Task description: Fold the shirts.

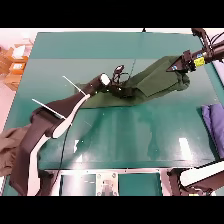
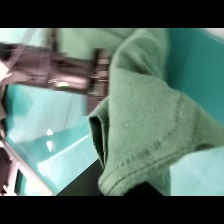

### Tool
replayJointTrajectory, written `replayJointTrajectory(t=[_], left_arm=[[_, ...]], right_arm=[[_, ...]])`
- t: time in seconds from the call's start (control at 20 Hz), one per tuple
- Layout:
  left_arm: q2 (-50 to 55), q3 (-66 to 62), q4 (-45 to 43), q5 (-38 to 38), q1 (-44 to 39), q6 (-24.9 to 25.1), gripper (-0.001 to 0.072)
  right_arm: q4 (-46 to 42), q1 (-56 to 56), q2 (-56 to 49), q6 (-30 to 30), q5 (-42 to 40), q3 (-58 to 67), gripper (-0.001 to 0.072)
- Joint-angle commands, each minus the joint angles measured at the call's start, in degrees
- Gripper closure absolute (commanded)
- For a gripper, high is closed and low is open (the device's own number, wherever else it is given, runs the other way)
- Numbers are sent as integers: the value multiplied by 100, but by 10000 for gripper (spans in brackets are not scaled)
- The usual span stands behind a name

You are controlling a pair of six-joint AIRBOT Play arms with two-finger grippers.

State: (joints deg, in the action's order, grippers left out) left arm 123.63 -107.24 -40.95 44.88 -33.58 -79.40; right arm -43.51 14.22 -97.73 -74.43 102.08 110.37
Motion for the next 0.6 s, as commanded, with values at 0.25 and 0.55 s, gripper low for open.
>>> replayJointTrajectory(t=[0.25, 0.55], left_arm=[[-63, -737, 199, 1432, 684, 166, 688], [-1379, -1049, -3036, 3681, 2120, -507, 688]], right_arm=[[7, -378, 179, -361, 94, 90, 697], [214, -1342, 131, -691, -988, 85, 697]])
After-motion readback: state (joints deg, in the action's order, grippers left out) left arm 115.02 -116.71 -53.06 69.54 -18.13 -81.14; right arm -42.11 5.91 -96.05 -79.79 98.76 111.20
